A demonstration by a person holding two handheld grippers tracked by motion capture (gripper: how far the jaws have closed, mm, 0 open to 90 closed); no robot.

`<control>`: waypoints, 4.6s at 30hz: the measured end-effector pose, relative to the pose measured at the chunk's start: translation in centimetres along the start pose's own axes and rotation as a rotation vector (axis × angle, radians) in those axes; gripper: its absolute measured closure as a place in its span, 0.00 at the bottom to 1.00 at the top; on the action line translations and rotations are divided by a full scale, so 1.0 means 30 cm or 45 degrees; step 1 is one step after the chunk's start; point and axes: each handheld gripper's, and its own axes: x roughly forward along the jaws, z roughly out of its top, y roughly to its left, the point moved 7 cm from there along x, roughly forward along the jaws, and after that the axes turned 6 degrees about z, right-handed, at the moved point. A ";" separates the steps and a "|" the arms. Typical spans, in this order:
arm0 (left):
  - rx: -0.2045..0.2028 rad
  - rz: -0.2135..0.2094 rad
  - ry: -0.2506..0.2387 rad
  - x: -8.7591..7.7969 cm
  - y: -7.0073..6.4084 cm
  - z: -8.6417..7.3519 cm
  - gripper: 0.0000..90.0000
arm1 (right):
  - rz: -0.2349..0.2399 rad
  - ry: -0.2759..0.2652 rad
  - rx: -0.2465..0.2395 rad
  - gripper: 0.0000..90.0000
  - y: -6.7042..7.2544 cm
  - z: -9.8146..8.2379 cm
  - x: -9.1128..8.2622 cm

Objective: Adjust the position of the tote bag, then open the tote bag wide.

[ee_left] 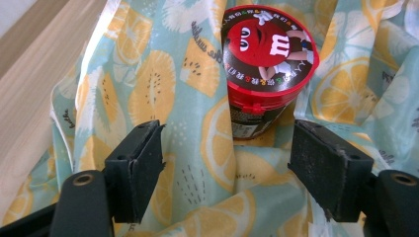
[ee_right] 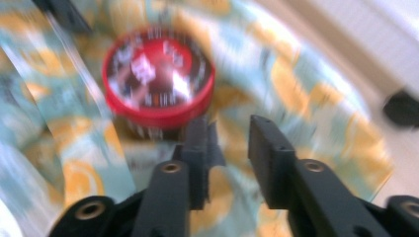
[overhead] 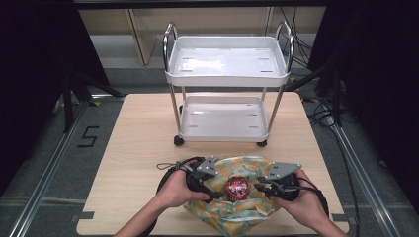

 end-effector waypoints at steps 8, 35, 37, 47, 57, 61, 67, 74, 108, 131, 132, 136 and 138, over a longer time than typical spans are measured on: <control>0.081 0.010 0.061 0.035 -0.009 -0.014 0.45 | 0.107 0.026 -0.034 0.63 0.038 -0.015 0.035; -0.256 0.376 -0.052 -0.002 0.150 -0.037 0.98 | 0.175 0.104 0.031 0.66 0.082 -0.101 0.069; -0.257 0.377 -0.064 -0.006 0.146 -0.030 0.97 | 0.156 0.112 0.036 0.66 0.078 -0.093 0.054; -0.261 0.376 -0.057 0.005 0.155 -0.021 0.97 | 0.155 0.089 0.043 0.92 0.059 -0.053 0.050; -0.295 0.410 -0.028 0.007 0.183 -0.063 0.97 | 0.236 0.219 0.050 1.00 0.117 -0.092 0.095; -0.309 0.417 -0.033 0.005 0.192 -0.069 0.97 | 0.240 0.252 0.016 1.00 0.122 -0.108 0.098; -0.310 0.452 -0.034 -0.007 0.208 -0.066 0.96 | 0.266 0.338 0.008 1.00 0.123 -0.140 0.087; -0.275 0.471 -0.142 -0.071 0.167 0.001 0.65 | 0.215 0.207 0.035 0.90 0.098 -0.083 0.064; 0.050 0.148 0.102 0.014 -0.116 -0.077 0.64 | 0.065 0.113 0.140 0.87 -0.073 -0.007 0.159; 0.086 0.318 0.077 0.054 0.063 -0.032 0.90 | 0.053 0.113 -0.014 0.99 -0.061 -0.003 0.178; 0.095 0.316 0.095 0.056 0.061 -0.036 0.91 | 0.043 0.107 -0.001 0.98 -0.059 -0.005 0.183; 0.058 0.308 0.107 0.069 0.054 -0.046 0.95 | 0.039 0.150 -0.044 0.98 -0.064 -0.022 0.190; 0.051 0.303 0.114 0.077 0.051 -0.053 0.96 | 0.060 0.159 -0.009 0.98 -0.051 -0.023 0.189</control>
